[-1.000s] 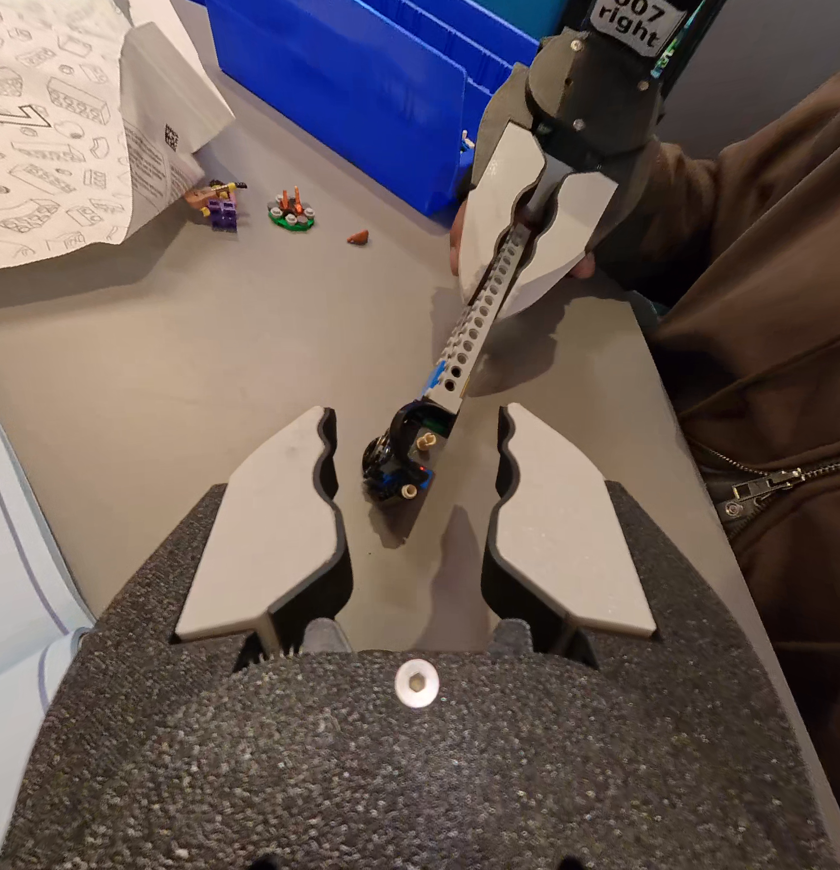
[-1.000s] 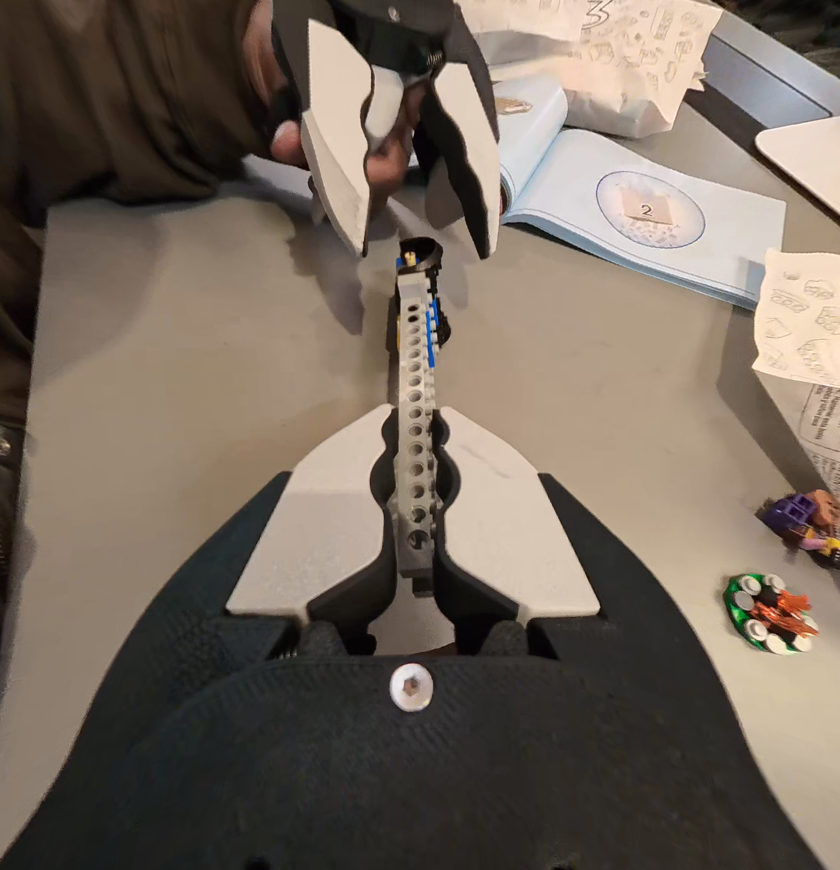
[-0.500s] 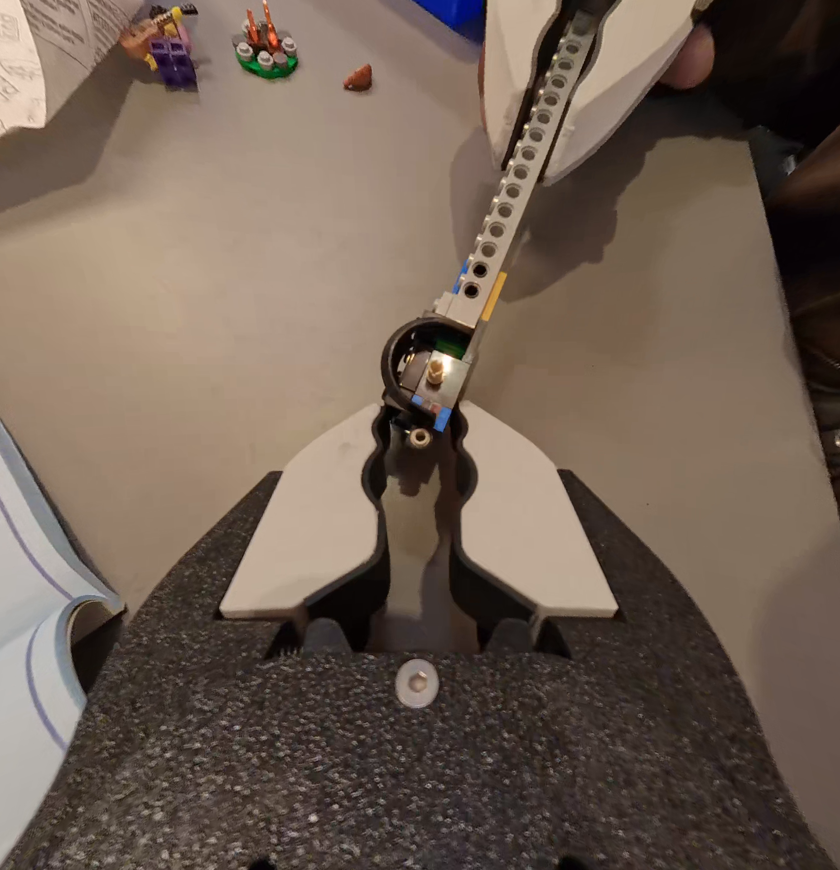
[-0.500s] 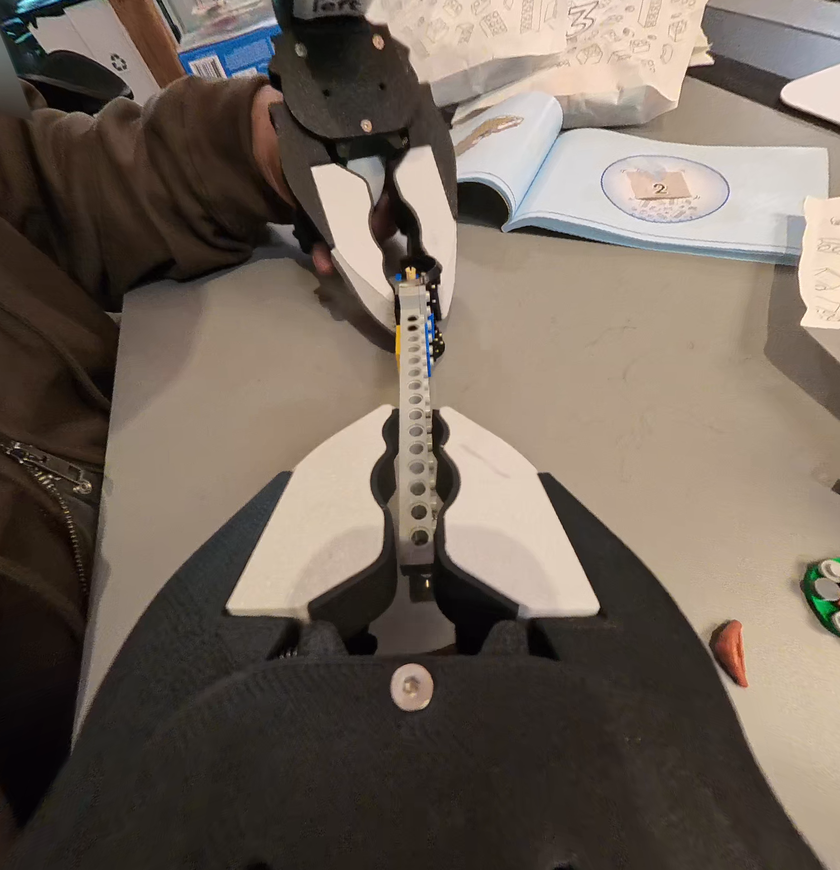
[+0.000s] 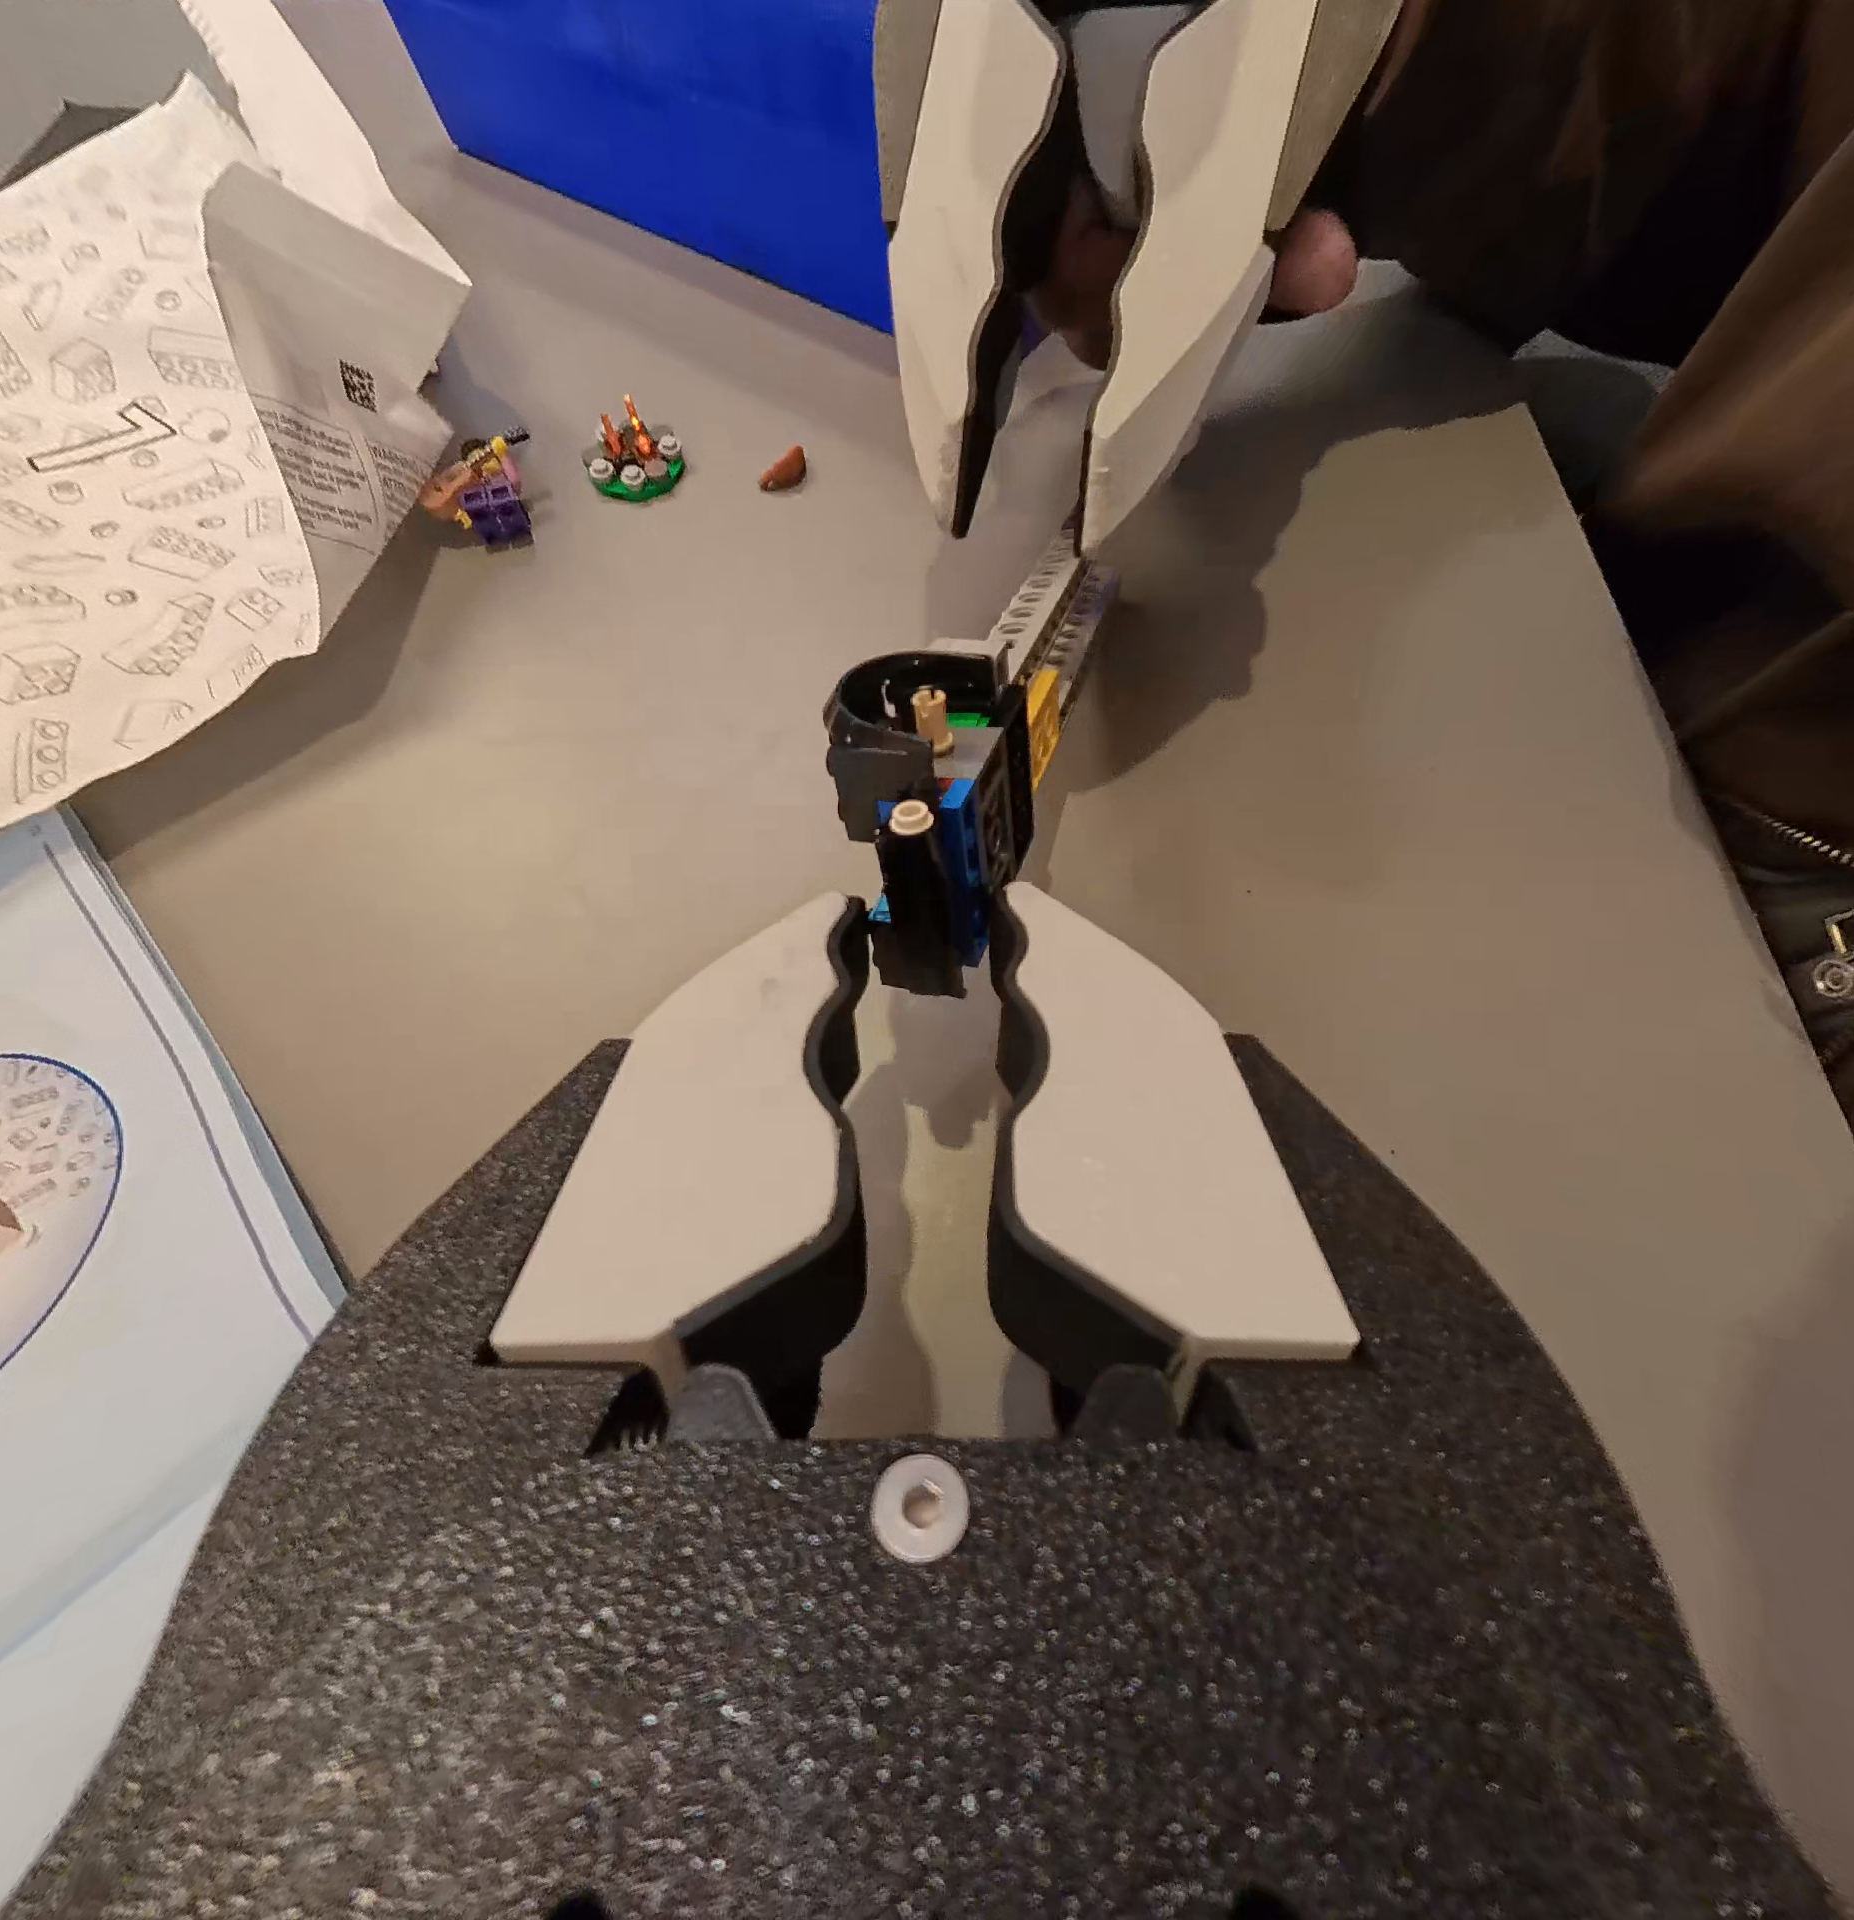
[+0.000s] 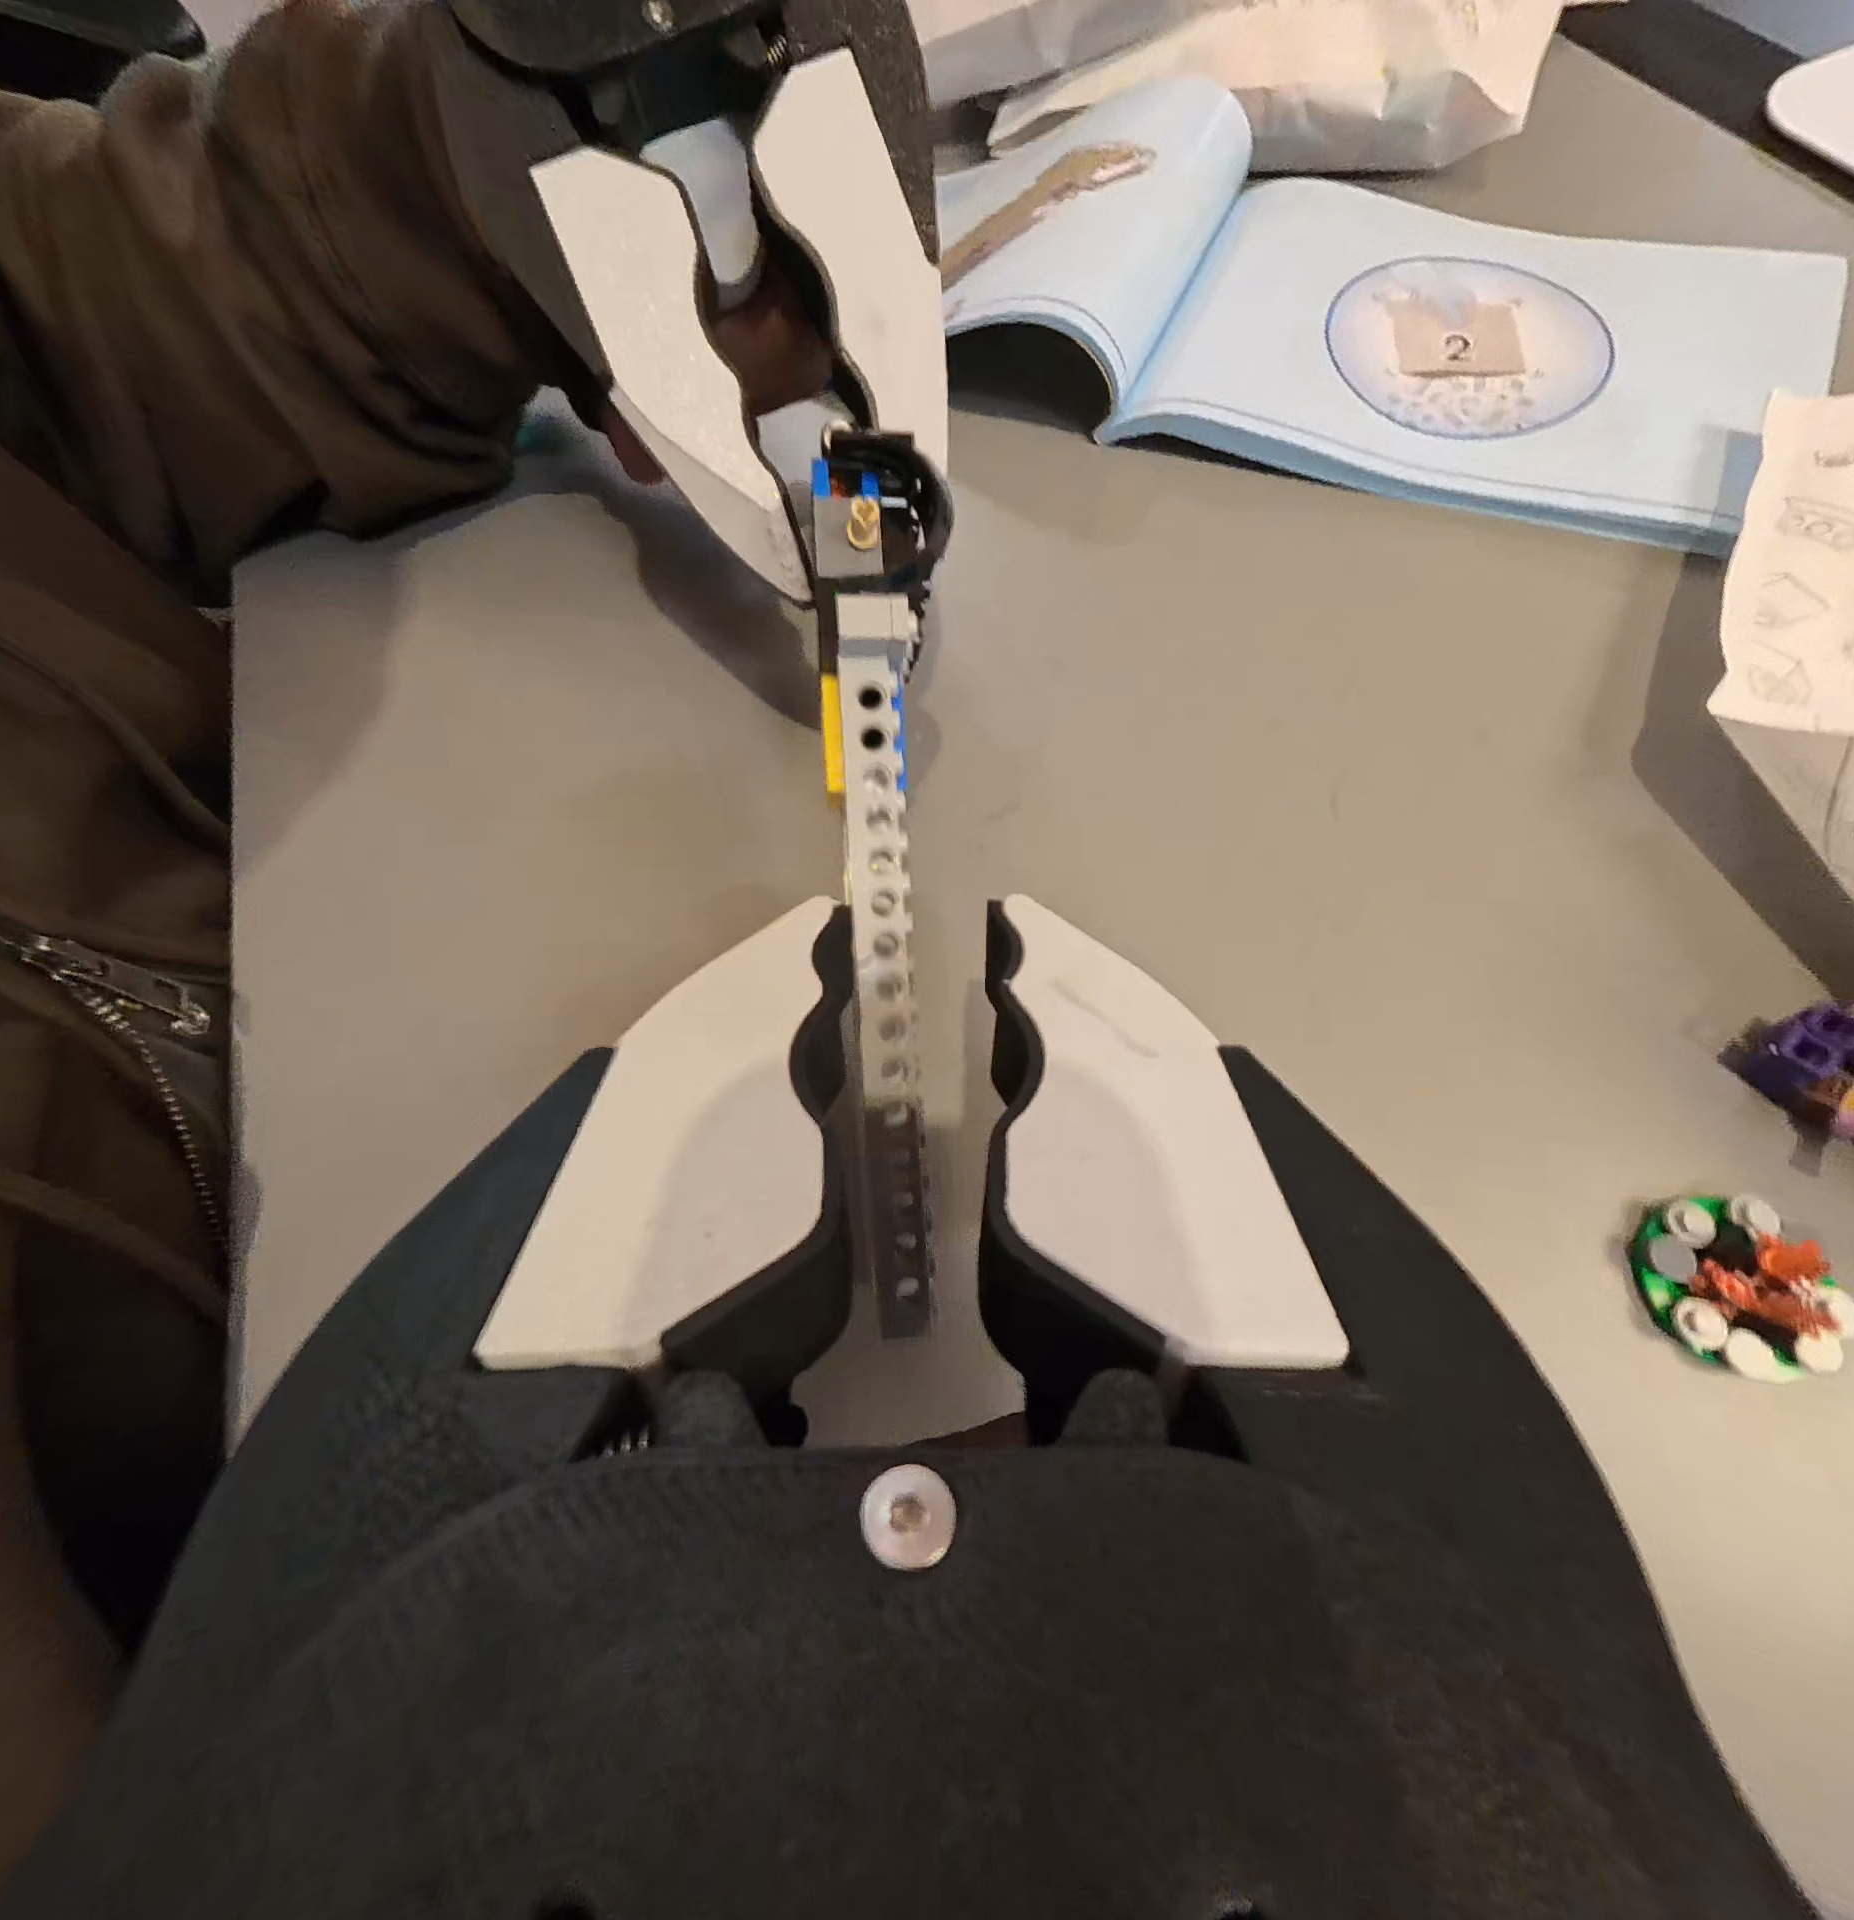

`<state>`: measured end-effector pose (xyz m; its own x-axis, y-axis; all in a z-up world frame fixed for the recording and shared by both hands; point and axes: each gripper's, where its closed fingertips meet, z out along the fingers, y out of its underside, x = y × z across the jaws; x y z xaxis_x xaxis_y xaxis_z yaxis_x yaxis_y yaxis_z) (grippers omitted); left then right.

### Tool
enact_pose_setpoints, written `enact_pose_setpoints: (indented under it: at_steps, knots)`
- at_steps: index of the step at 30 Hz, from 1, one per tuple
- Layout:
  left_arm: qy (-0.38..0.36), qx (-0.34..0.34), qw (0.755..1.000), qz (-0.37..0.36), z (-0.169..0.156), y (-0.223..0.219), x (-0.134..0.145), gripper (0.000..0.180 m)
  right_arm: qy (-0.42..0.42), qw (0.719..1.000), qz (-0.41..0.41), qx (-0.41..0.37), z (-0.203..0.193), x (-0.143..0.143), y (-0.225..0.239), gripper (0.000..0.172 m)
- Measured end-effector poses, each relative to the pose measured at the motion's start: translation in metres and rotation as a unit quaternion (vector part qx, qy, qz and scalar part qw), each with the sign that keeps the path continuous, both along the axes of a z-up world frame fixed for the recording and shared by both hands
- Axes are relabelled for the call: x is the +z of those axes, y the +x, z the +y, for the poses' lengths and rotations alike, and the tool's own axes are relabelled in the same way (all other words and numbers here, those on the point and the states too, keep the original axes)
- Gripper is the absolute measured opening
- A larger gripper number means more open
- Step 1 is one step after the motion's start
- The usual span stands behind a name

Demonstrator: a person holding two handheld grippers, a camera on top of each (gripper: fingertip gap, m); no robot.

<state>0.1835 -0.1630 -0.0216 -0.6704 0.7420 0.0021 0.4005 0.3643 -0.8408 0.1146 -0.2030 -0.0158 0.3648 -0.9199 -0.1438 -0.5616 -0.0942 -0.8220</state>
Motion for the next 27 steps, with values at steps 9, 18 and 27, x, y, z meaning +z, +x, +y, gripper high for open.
enact_pose_setpoints:
  at_steps: [9,18,27]
  knots:
    - [-0.055,-0.018,0.998,0.008,0.002,-0.003,0.015,0.022,-0.046,0.998,-0.012,0.045,0.032,0.002,0.034,0.017]
    - [-0.028,0.06,0.989,0.132,-0.016,0.01,0.026,0.053,-0.274,0.947,-0.159,-0.039,0.011,0.02,0.056,0.017]
    - [0.025,0.06,0.968,0.242,-0.019,-0.003,0.032,0.07,-0.504,0.826,-0.242,-0.066,0.007,0.027,0.059,0.017]
